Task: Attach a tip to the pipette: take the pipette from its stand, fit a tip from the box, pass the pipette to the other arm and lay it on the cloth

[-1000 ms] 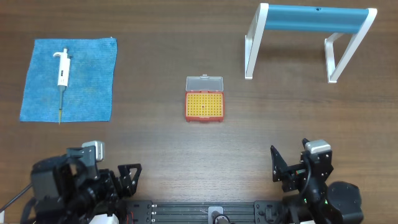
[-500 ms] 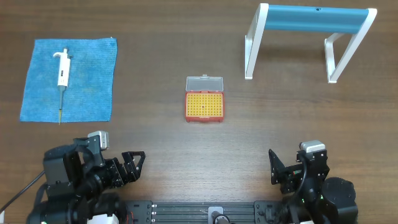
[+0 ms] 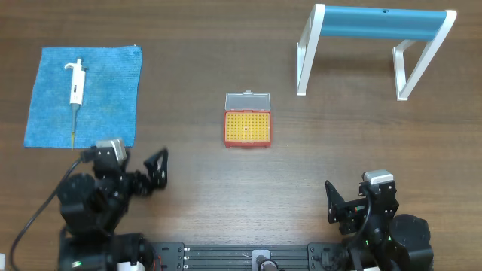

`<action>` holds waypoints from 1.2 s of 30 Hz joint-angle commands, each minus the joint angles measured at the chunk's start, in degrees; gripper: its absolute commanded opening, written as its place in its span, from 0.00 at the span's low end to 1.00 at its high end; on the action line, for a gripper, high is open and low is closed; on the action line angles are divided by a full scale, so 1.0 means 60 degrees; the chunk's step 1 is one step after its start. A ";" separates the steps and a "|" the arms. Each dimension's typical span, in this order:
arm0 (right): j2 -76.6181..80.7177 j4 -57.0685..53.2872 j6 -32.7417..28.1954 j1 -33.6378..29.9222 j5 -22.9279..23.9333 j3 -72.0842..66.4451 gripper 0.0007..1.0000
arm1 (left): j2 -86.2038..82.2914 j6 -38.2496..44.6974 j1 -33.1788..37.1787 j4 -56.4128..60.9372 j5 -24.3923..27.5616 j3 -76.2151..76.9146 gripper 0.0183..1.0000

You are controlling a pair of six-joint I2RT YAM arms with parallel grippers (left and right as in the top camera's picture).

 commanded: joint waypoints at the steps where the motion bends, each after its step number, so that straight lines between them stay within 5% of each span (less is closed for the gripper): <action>1: 0.0015 0.0025 0.0138 -0.0040 0.0055 -0.0018 0.83 | -0.1985 0.0011 -0.0237 0.5952 -0.0499 -0.3654 1.00; 10: 0.0015 0.0025 0.0138 -0.0040 0.0055 -0.0018 0.83 | -0.3104 0.0011 -0.0240 0.4951 -0.3872 -0.4360 1.00; 36: 0.0015 0.0025 0.0138 -0.0040 0.0055 -0.0018 0.83 | -0.3104 0.0011 -0.0729 0.4958 -0.3872 -0.4360 1.00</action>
